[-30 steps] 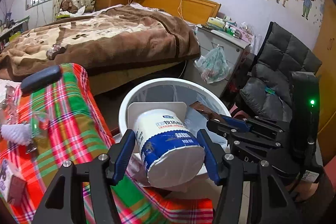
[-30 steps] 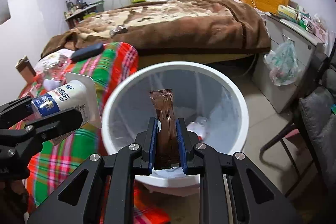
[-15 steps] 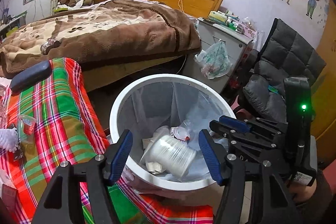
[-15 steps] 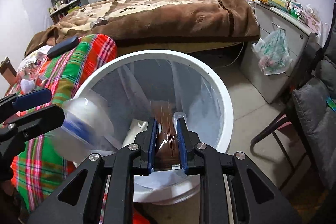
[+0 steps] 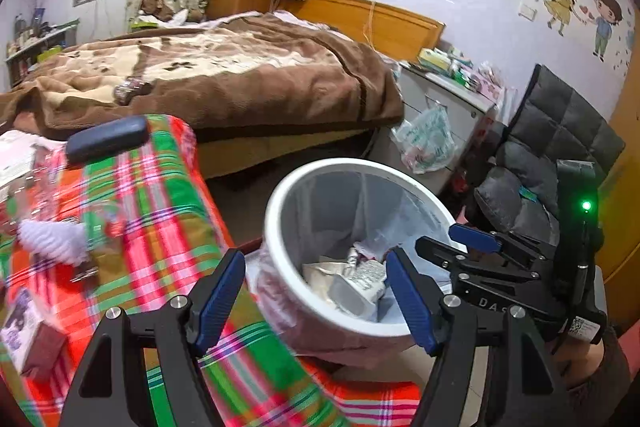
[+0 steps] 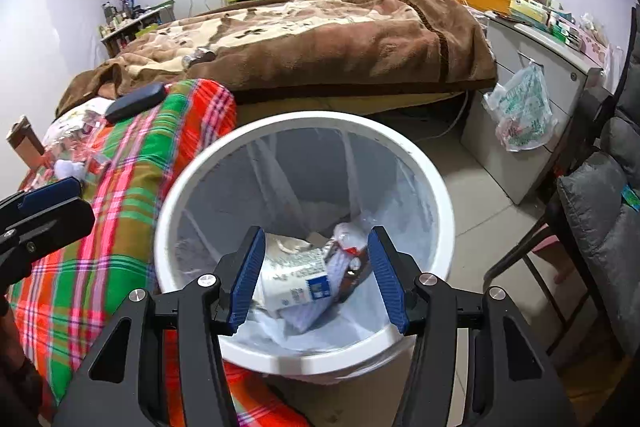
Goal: Collect trash
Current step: 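Open both grippers to drop the container and wrapper into the bin, then move both grippers back over the bed toward the juice cartons, then grasp the purple juice carton with the right gripper while the left gripper grasps the red juice carton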
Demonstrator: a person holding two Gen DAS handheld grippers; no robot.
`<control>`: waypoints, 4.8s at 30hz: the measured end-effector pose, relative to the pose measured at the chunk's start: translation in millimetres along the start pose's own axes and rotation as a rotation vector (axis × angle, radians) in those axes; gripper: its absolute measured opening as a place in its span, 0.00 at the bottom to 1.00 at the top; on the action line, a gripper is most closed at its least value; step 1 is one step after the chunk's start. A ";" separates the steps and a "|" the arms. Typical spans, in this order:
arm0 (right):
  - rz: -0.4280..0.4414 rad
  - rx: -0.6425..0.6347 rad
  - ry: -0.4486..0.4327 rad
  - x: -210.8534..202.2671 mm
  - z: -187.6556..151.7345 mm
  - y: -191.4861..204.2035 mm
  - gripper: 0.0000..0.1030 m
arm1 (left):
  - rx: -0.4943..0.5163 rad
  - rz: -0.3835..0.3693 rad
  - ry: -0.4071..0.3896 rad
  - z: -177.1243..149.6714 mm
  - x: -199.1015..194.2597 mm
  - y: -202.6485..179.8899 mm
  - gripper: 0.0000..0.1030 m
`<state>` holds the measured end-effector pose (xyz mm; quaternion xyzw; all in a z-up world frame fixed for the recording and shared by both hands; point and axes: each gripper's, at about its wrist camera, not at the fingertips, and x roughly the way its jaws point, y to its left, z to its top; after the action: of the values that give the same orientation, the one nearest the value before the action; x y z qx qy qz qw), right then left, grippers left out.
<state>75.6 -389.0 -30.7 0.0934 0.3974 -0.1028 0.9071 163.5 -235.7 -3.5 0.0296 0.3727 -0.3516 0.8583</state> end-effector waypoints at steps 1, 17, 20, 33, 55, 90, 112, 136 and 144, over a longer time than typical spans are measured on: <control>0.007 -0.004 -0.003 -1.0 0.5 3.1 0.53 | -0.005 0.008 -0.009 -1.8 -6.3 4.2 0.71; 0.170 -0.107 -0.029 -14.5 -4.6 87.6 0.53 | -0.125 0.216 -0.132 -41.2 -110.4 97.2 0.71; 0.192 -0.130 -0.031 -17.8 -7.3 104.4 0.53 | -0.137 0.246 -0.142 -51.5 -125.0 112.3 0.71; 0.313 -0.242 0.020 -14.0 -24.5 179.8 0.53 | -0.245 0.360 -0.149 -93.9 -174.1 184.6 0.71; 0.380 -0.228 0.119 27.1 -30.3 308.8 0.58 | -0.297 0.386 -0.120 -104.8 -199.8 281.9 0.71; 0.134 -0.118 0.041 50.5 17.2 297.5 0.61 | -0.088 0.233 0.078 -37.5 -88.0 358.0 0.76; 0.035 -0.039 0.115 75.1 10.4 273.4 0.64 | -0.078 0.210 0.100 -31.1 -58.0 357.3 0.74; 0.107 -0.046 0.061 48.1 0.7 238.8 0.57 | -0.159 0.270 0.060 -53.2 -94.6 306.0 0.57; 0.144 -0.055 0.037 30.9 0.5 223.9 0.57 | -0.145 0.257 0.029 -53.3 -110.3 259.8 0.57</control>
<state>154.8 -177.4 -33.5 0.0987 0.4092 -0.0249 0.9067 240.6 40.2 -23.9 0.0199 0.4027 -0.2103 0.8906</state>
